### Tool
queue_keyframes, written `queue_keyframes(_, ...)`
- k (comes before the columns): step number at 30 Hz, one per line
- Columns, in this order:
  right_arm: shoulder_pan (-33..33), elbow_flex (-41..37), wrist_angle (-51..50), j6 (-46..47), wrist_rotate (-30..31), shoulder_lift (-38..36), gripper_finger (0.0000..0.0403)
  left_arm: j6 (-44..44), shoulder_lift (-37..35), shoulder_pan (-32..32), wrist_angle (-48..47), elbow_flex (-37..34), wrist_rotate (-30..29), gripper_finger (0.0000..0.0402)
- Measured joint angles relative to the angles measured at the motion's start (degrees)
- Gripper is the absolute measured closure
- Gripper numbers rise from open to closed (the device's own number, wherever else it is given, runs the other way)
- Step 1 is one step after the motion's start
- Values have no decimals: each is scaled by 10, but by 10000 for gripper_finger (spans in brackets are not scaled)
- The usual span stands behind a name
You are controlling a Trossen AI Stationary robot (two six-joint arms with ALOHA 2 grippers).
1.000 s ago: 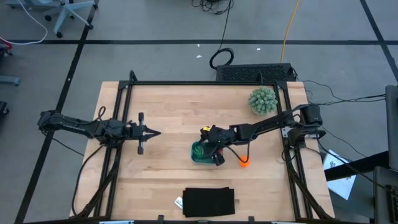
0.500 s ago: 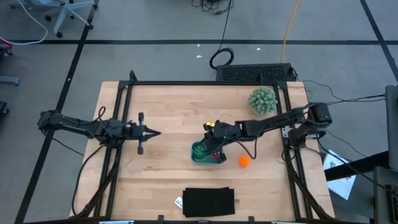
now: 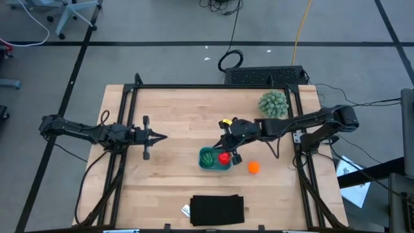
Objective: Pick and placing Produce into tupperware
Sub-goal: Put the orange pumpkin into the blue bin
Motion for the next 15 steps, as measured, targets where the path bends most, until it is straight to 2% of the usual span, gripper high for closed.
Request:
queue_keyframes(5, -1, 0, -21, 10, -5, -30, 398, 0, 0, 0, 0, 0, -2, 387)
queue_keyframes(9, -9, 0, -26, 36, -44, -53, 401, 0, 0, -3, 0, 0, -5, 387)
queue_keyframes(15, -18, 0, -43, 48, -45, -81, 402, 5, 0, -17, 0, 0, -35, 387)
